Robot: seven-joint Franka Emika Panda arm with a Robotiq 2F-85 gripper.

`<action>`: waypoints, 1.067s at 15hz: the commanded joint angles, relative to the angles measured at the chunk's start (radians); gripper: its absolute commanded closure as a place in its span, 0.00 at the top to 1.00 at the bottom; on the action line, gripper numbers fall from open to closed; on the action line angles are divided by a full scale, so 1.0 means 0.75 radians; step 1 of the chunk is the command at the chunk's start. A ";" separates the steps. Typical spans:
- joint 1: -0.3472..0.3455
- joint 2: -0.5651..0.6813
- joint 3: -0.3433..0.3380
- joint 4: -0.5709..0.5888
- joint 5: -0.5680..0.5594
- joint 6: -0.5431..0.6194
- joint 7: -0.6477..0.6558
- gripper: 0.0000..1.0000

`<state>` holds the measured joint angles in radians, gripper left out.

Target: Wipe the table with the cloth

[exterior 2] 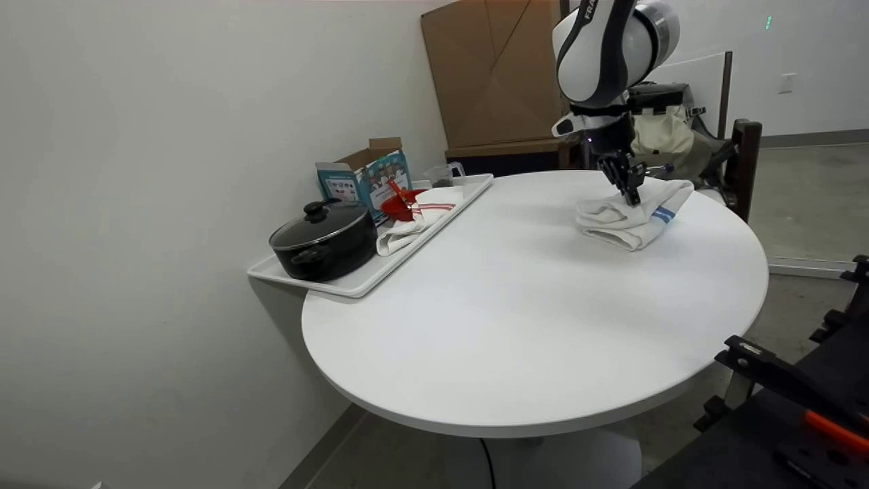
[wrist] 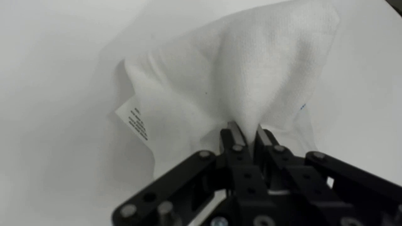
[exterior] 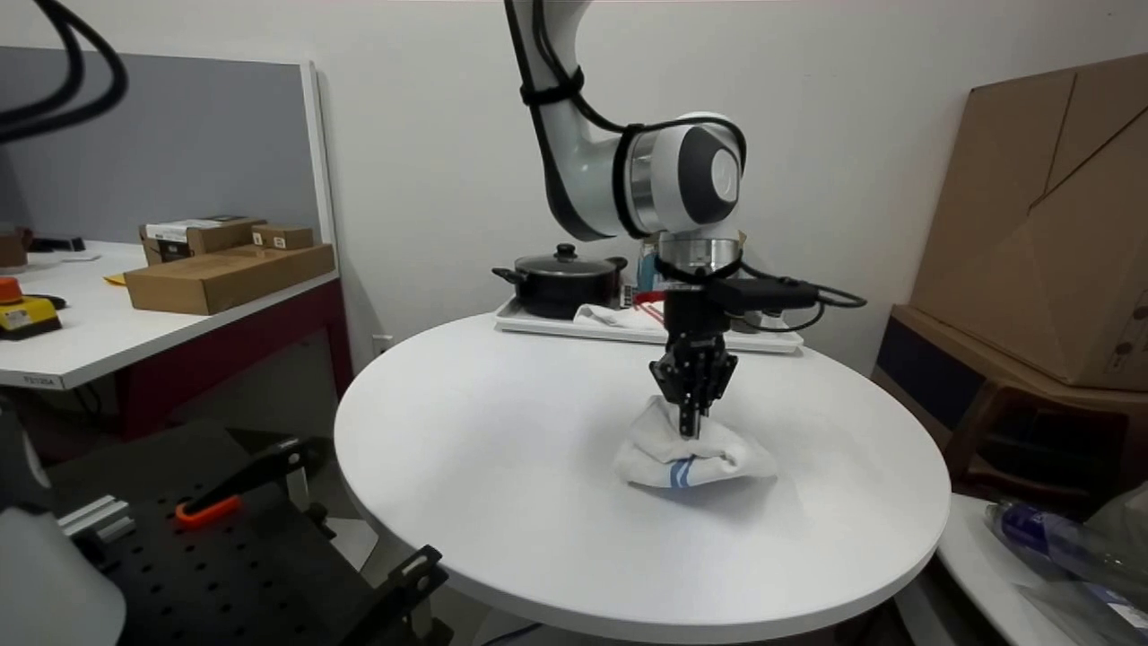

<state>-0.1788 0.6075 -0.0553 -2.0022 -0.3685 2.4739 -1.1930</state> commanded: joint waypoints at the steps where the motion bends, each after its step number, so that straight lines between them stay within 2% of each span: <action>1: -0.025 0.071 -0.040 0.141 0.036 -0.048 0.056 0.37; 3: -0.033 0.087 -0.049 0.194 0.051 -0.115 0.082 0.41; 8: -0.054 0.097 -0.009 0.323 0.138 -0.440 0.071 0.78; 10: -0.028 0.098 -0.021 0.392 0.171 -0.588 0.163 0.91; 11: -0.034 0.082 -0.012 0.407 0.197 -0.608 0.191 0.98; 16: -0.029 0.051 -0.007 0.545 0.226 -0.815 0.300 1.00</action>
<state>-0.2033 0.6562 -0.0621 -1.6573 -0.2294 1.9491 -1.0251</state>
